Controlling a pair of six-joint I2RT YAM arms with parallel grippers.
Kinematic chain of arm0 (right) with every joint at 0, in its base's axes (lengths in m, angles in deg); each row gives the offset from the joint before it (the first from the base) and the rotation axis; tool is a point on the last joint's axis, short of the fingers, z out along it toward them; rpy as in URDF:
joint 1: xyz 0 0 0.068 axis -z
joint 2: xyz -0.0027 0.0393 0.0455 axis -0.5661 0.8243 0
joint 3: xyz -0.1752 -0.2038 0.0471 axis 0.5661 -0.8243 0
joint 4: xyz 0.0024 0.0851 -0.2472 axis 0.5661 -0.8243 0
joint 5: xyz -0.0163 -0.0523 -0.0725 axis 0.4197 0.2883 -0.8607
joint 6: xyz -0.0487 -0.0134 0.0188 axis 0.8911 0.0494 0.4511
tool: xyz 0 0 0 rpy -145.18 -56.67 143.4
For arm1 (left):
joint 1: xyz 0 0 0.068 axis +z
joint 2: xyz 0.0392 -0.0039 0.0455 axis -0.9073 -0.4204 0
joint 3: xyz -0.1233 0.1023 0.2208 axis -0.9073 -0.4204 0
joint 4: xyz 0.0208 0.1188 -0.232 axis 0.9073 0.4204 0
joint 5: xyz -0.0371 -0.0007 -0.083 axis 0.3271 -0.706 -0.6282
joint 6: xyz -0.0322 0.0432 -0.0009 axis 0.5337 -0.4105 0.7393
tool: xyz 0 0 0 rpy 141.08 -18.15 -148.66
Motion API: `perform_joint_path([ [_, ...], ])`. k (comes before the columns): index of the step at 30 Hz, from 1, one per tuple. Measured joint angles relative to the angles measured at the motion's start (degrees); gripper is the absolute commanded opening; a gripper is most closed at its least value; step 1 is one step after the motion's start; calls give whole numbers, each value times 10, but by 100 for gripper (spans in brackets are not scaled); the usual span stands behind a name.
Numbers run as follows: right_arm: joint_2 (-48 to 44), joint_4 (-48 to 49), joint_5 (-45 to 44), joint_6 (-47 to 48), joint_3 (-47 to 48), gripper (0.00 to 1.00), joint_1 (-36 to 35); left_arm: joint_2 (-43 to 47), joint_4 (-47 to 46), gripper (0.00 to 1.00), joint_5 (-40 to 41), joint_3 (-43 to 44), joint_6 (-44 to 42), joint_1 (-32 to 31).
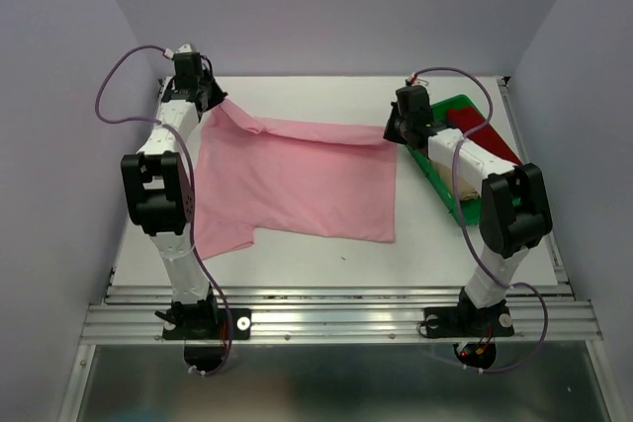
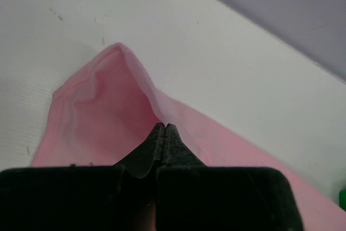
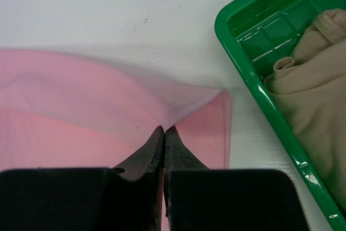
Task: Roll the t-shirts
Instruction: Fold the T-shirt at the center of the board.
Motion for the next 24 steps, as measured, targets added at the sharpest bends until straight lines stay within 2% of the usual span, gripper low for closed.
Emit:
perform_joint_path([
  [7,-4,4,6,-1,-26,1,1,86,11,0,13,-103,-2,0],
  [14,-14,3,11,-2,-49,1,5,167,10,0,23,-159,-6,0],
  [24,-16,4,23,-3,-57,1,10,195,14,0,44,-260,3,0],
])
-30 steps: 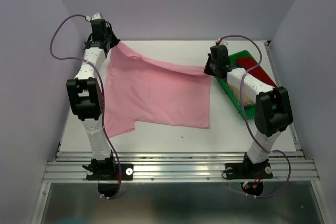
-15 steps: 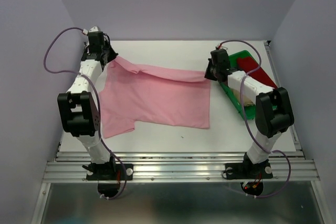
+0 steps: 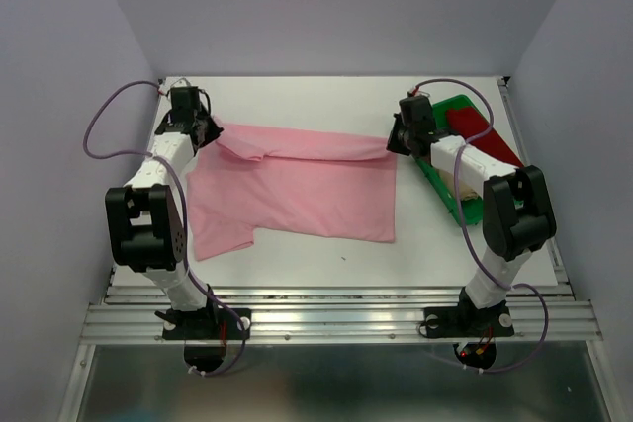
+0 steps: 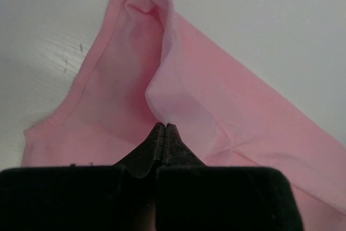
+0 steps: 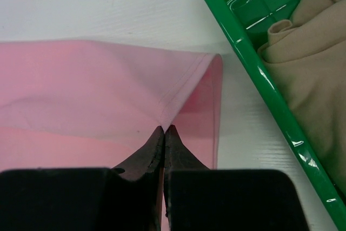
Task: Roll the t-shirts
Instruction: Fold the T-shirt at the center of the board.
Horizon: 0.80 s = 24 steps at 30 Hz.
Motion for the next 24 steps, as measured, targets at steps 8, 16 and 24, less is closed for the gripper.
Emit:
perform_joint_path([
  [8,0,3,7,-2,-15,1,0,14,-1,0,13,-57,19,0],
  [16,0,4,10,-4,-18,1,0,54,-2,0,36,-107,52,0],
  [24,0,4,15,-4,-19,1,0,66,0,0,49,-136,82,0],
])
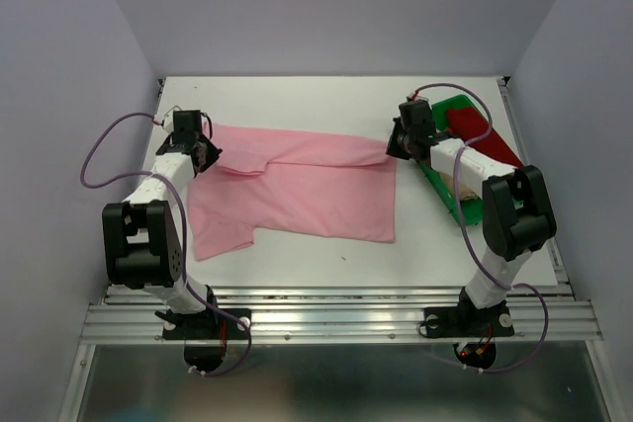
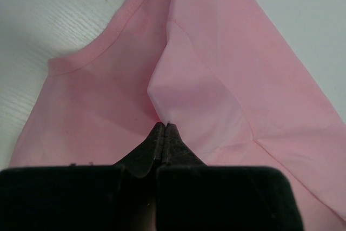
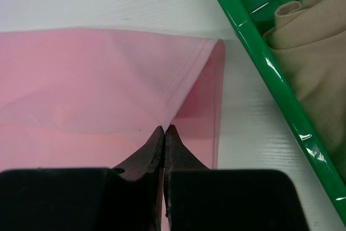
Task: Roll the t-shirts
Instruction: Fold the T-shirt at the center of the board.
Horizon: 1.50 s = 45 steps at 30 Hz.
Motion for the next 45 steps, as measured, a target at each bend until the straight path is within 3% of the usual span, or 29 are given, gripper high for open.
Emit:
perform_joint_path([
  [3,0,4,2,0,-8,1,0,0,1,4,0,-3,7,0],
  [4,0,4,2,0,-10,1,0,0,3,12,2,-3,9,0],
  [5,0,5,2,0,-15,12,0,0,5,19,4,-3,10,0],
  [6,0,4,2,-1,-18,21,0,0,7,31,6,-3,13,0],
  [7,0,4,3,-2,-22,32,0,0,13,54,8,-3,13,0],
  [9,-3,4,5,-4,-28,44,0,0,22,73,10,-3,15,0],
  [11,-9,4,7,-4,-35,55,0,3,34,75,11,-3,18,0],
  [15,-27,4,11,-4,-38,63,0,30,63,75,16,-6,18,0],
  [18,-52,4,11,-4,-38,64,0,68,77,69,29,-6,16,0],
  [19,-60,3,11,-4,-37,64,0,75,78,62,33,-5,16,0],
  [20,-65,4,13,-4,-32,63,0,81,80,52,37,3,12,0],
  [21,-68,4,14,-4,-24,61,0,82,80,29,39,10,9,0],
  [22,-68,4,16,-4,-19,56,0,79,79,16,39,21,7,0],
  [24,-66,4,19,-3,-7,36,0,61,73,0,37,45,2,0],
  [26,-58,4,23,-5,9,17,0,32,65,0,31,69,-2,0],
  [29,-31,6,28,-4,37,5,0,-18,50,0,15,97,-5,-1],
  [45,168,-21,-8,15,139,2,0,-243,44,0,-14,199,-24,-4],
])
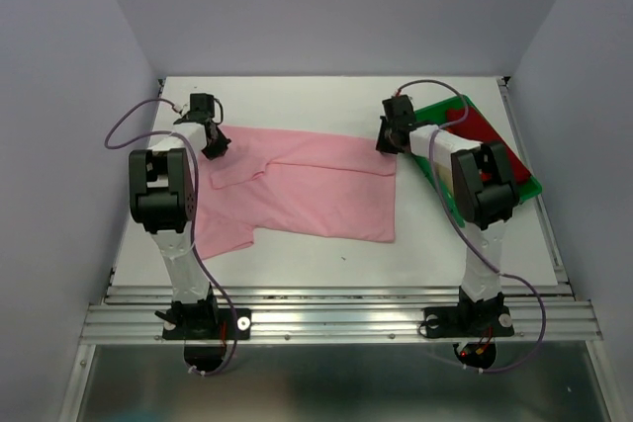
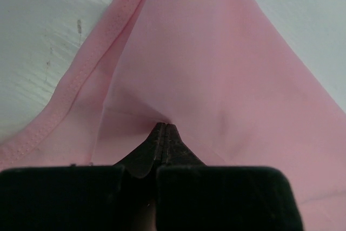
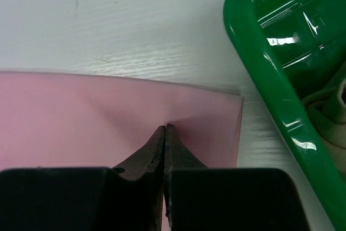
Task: Roll the t-shirts
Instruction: Fold the T-shirt at the center of the board.
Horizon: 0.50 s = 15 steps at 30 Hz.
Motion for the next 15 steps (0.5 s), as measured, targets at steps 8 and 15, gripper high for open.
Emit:
perform_joint_path([
  [8,25,0,-24,12,10,1,0,-22,20,0,19,13,-10,0],
  [15,44,0,-28,16,37,1,0,-66,37,0,25,80,-22,0],
])
